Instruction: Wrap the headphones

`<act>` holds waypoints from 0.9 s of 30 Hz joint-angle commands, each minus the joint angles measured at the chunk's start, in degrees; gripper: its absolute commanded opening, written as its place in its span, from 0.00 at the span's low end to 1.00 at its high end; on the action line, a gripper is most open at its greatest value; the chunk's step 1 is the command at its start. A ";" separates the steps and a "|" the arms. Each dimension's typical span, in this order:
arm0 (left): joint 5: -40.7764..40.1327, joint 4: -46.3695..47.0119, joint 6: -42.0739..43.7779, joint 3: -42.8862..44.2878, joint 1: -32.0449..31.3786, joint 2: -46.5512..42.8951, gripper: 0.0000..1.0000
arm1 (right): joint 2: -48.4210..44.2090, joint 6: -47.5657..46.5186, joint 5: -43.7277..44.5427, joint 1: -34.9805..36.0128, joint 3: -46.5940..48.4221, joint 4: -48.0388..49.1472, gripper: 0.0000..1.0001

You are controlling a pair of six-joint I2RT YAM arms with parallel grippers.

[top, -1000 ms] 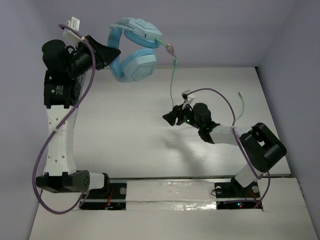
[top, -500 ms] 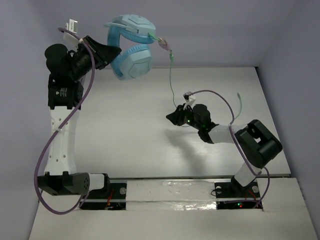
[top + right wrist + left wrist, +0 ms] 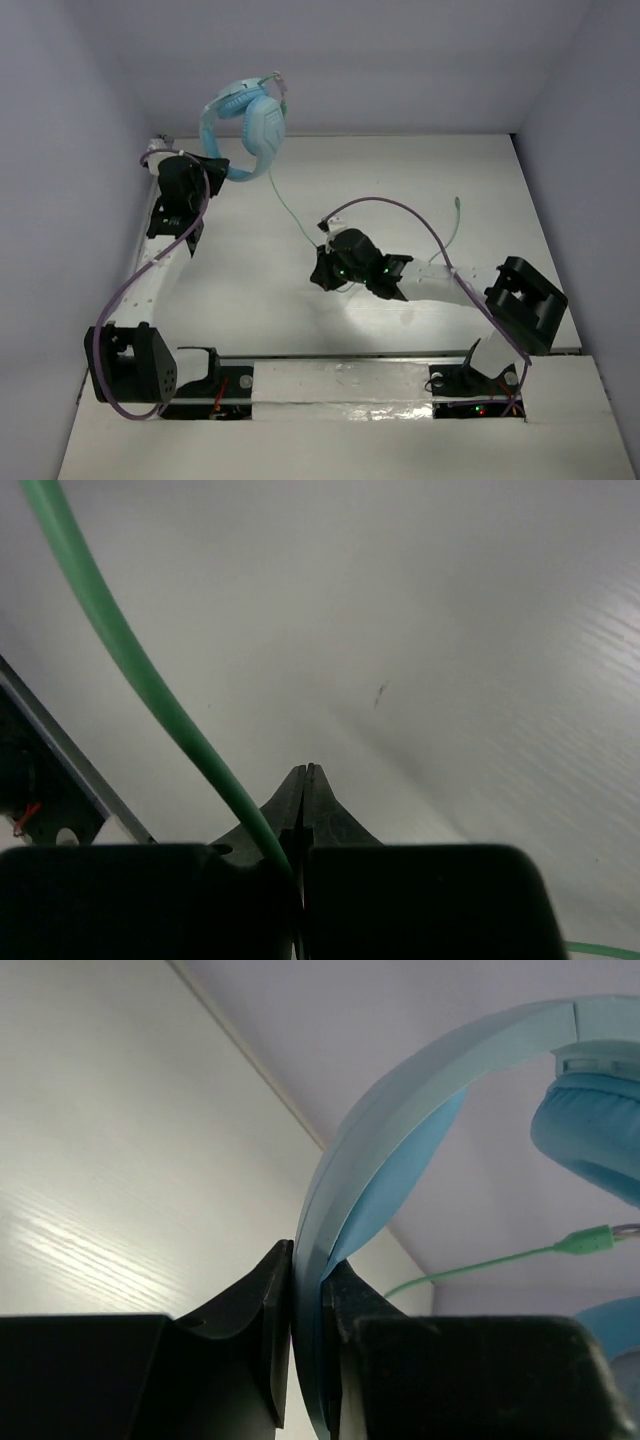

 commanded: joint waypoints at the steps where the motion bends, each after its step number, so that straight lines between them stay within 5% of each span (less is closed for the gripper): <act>1: -14.41 11.30 1.83 -0.52 -5.98 -5.22 0.00 | -2.49 -2.84 9.30 5.13 7.03 -15.93 0.00; 6: -25.66 9.28 10.20 -0.52 -15.30 -0.74 0.00 | -4.94 -6.89 14.74 13.48 16.52 -30.27 0.00; 15: -31.99 6.30 21.27 -2.81 -24.45 3.21 0.00 | -11.55 -12.42 21.08 14.11 28.83 -43.55 0.00; 27: -23.51 7.87 32.09 -7.28 -32.27 3.49 0.00 | -12.94 -20.86 31.10 11.58 36.67 -48.13 0.00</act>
